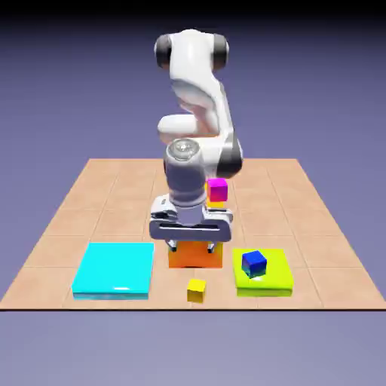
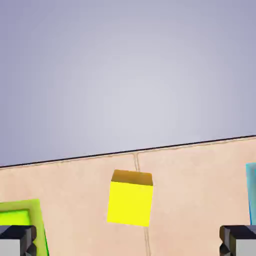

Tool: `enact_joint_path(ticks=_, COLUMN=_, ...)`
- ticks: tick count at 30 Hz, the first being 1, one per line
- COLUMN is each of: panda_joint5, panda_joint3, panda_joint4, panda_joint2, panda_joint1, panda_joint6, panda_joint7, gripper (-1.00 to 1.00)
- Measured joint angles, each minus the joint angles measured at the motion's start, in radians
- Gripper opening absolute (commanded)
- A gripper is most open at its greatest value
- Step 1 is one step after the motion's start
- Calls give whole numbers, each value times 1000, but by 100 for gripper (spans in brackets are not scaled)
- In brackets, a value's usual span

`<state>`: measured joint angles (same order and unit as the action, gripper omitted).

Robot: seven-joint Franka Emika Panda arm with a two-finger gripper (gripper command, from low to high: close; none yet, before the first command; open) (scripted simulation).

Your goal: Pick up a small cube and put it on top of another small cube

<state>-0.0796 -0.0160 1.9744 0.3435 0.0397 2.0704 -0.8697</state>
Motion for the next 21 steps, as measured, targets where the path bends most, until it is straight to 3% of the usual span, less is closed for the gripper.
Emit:
enact_joint_path(ticks=12, panda_joint5=-38, panda_joint3=-8, panda_joint4=-398, panda_joint2=435, panda_joint1=25, panda_joint6=-460, panda_joint7=-61, gripper=0)
enact_joint_path(ticks=17, panda_joint5=-44, panda_joint3=-10, panda_joint4=-290, panda_joint2=456, panda_joint1=18, panda_joint6=-332, panda_joint7=-53, gripper=0)
enact_joint_path(ticks=18, panda_joint5=-45, panda_joint3=-11, panda_joint4=-265, panda_joint2=460, panda_joint1=16, panda_joint6=-303, panda_joint7=-51, gripper=-100)
enact_joint_path(ticks=21, panda_joint5=-45, panda_joint3=-10, panda_joint4=-301, panda_joint2=454, panda_joint1=18, panda_joint6=-345, panda_joint7=-54, gripper=-100)
